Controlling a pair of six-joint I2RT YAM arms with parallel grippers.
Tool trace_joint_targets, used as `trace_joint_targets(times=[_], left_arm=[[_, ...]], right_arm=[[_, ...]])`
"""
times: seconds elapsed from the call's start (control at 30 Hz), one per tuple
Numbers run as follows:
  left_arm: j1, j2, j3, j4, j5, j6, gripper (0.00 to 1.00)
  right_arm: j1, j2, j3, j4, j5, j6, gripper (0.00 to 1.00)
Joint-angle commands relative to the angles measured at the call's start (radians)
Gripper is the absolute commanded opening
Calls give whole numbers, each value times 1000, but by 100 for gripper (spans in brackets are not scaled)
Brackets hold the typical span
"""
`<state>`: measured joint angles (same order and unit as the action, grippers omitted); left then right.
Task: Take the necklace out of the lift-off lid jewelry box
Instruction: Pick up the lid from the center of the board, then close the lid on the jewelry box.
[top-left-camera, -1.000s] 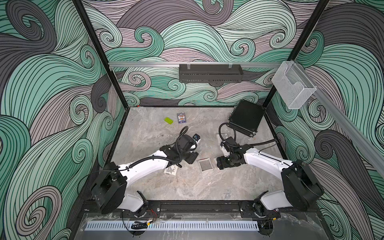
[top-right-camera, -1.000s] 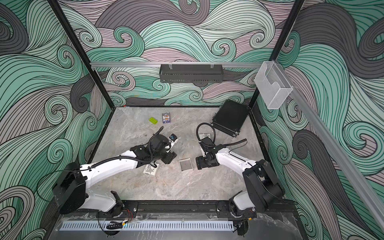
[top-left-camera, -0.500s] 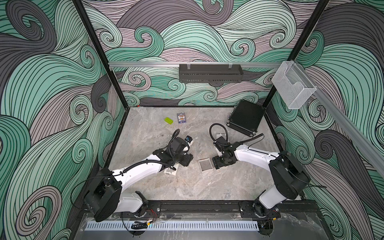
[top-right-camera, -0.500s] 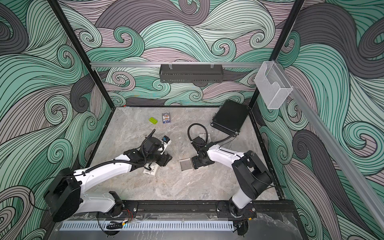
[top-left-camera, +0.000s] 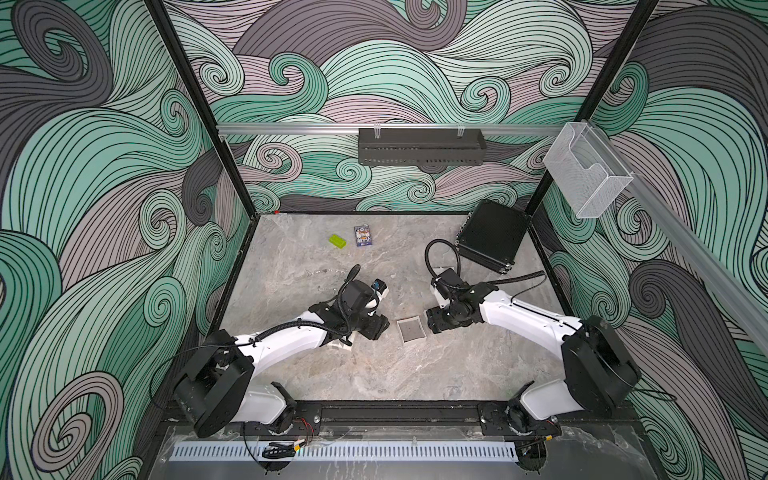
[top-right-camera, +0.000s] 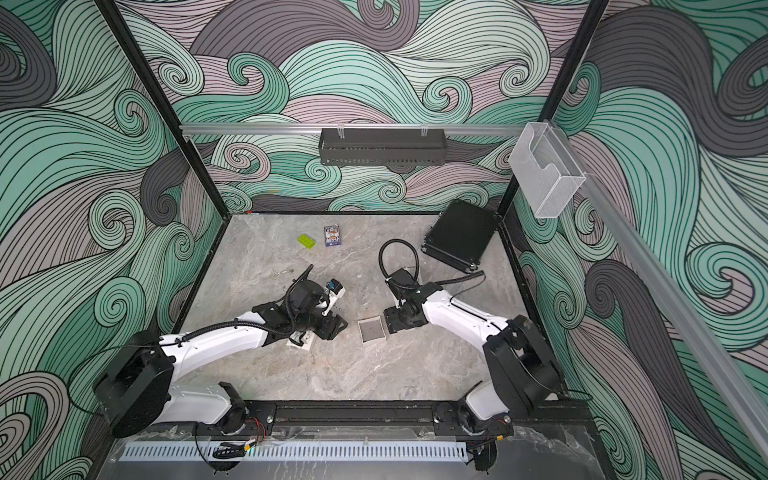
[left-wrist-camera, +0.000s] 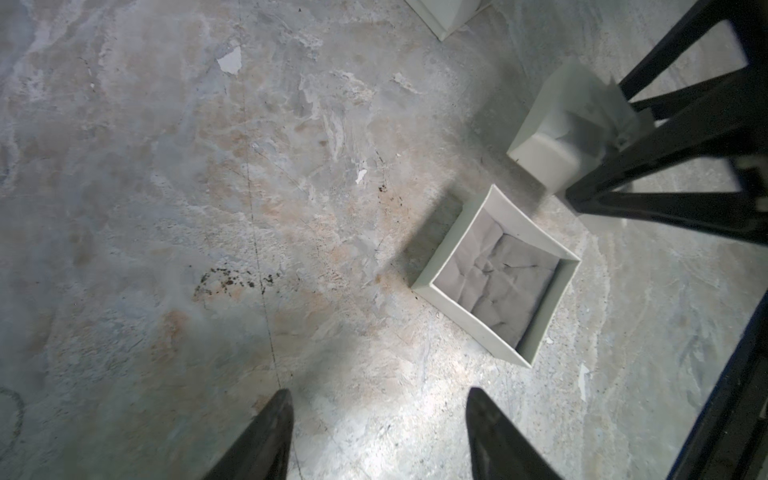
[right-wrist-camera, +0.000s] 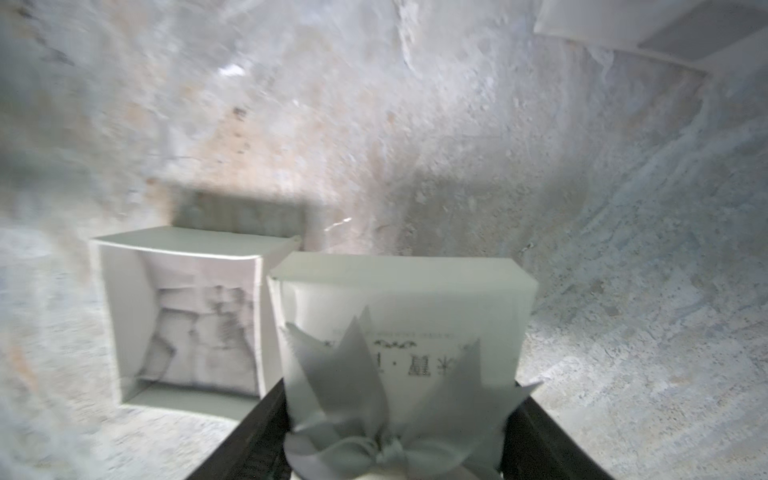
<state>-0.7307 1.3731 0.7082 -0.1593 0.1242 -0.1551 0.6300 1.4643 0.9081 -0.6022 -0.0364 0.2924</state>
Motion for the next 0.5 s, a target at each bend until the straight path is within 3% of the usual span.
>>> trace_joint_targets(times=[0.0,0.2,0.47], left_arm=[[-11,27,0,33,26,-11,64],[-35,43,-1,64,30,-24,62],[-99,92,-26,115,14,-37,50]], right_arm=[[1,-35,34,-5,-92,27,73],[12,-31,5,71,-182,87,73],[50,-25,-42,152,-181,167,73]])
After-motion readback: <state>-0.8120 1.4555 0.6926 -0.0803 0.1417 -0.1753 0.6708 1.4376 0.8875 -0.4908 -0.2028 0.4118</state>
